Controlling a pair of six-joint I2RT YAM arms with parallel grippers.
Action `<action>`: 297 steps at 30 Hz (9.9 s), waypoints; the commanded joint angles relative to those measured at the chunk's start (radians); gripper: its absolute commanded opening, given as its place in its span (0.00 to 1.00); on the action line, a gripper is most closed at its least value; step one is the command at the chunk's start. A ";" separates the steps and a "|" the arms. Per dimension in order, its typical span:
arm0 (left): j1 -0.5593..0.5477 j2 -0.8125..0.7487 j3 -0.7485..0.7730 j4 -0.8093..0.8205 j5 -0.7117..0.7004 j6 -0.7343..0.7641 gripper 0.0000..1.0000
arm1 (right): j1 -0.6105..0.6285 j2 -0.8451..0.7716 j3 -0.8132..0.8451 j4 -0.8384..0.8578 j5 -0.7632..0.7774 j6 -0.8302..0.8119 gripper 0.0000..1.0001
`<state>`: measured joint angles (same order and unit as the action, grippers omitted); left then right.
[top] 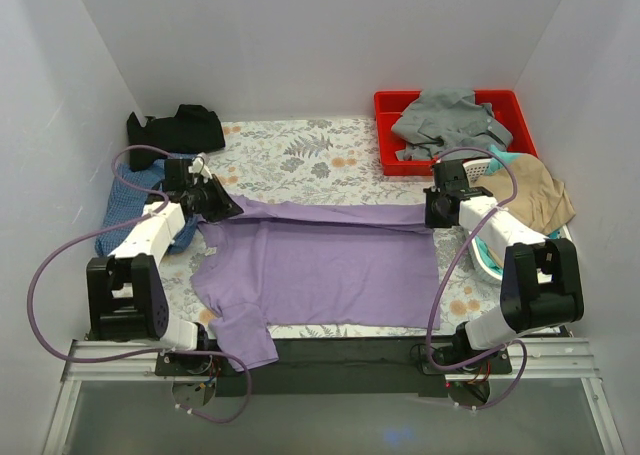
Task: Fold and stack the t-shirts
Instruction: Fold the tshirt
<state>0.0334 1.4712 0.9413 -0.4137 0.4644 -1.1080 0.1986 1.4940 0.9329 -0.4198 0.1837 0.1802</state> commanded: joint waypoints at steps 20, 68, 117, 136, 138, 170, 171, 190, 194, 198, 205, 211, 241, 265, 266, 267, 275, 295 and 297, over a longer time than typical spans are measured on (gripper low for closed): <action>-0.001 -0.110 0.014 -0.181 -0.222 0.016 0.60 | 0.002 -0.092 -0.016 -0.028 0.086 0.033 0.41; -0.073 0.272 0.267 -0.126 -0.191 0.023 0.00 | 0.051 -0.011 0.049 0.067 -0.170 0.044 0.49; -0.073 0.193 0.160 -0.178 -0.340 -0.044 0.34 | 0.051 0.038 0.010 0.093 -0.267 0.025 0.47; -0.079 -0.047 0.047 -0.339 -0.320 -0.087 0.00 | 0.053 0.023 -0.014 0.098 -0.291 0.019 0.47; -0.079 -0.077 0.019 -0.353 -0.332 -0.110 0.00 | 0.053 0.022 -0.019 0.101 -0.297 0.021 0.47; -0.078 0.234 0.269 -0.168 -0.394 -0.112 0.32 | 0.056 0.012 0.015 0.104 -0.260 -0.019 0.47; -0.076 0.268 0.312 -0.187 -0.395 -0.105 0.32 | 0.056 0.015 0.033 0.105 -0.256 -0.022 0.47; -0.058 0.552 0.419 -0.204 -0.394 -0.066 0.32 | 0.013 0.374 0.144 0.102 -0.078 0.048 0.48; -0.058 0.612 0.513 -0.218 -0.363 -0.043 0.32 | -0.022 0.425 0.214 0.083 -0.030 0.062 0.47; -0.058 0.705 0.628 -0.238 -0.348 -0.021 0.32 | -0.033 0.474 0.288 0.065 0.007 0.047 0.47; -0.058 0.801 0.784 -0.226 -0.238 0.023 0.32 | -0.051 0.542 0.400 0.035 0.033 0.027 0.47; -0.067 0.805 0.809 -0.166 -0.149 0.042 0.32 | -0.050 0.494 0.393 0.081 -0.044 -0.008 0.47; -0.092 -0.242 0.065 -0.482 -0.250 -0.213 0.84 | -0.041 -0.406 -0.220 -0.142 -0.250 0.222 0.60; -0.239 -0.511 -0.211 -0.801 -0.339 -0.475 0.90 | -0.030 -0.508 -0.255 -0.320 -0.154 0.274 0.61; -0.259 -0.493 -0.219 -0.792 -0.316 -0.475 0.90 | -0.028 -0.502 -0.246 -0.320 -0.158 0.266 0.61; -0.268 -0.456 -0.239 -0.760 -0.294 -0.472 0.91 | -0.028 -0.497 -0.237 -0.313 -0.158 0.262 0.62; -0.568 -0.305 -0.292 -0.634 -0.288 -0.654 0.92 | -0.028 -0.498 -0.241 -0.290 -0.148 0.242 0.64; -0.731 -0.351 -0.377 -0.542 -0.490 -0.803 0.64 | -0.030 -0.506 -0.259 -0.243 -0.084 0.272 0.65; -0.734 -0.353 -0.395 -0.511 -0.492 -0.803 0.59 | -0.028 -0.505 -0.261 -0.241 -0.089 0.269 0.65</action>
<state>-0.6922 1.1385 0.5766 -0.9691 0.0319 -1.8874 0.1658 0.9981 0.6590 -0.6987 0.0834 0.4423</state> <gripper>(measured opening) 0.611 0.654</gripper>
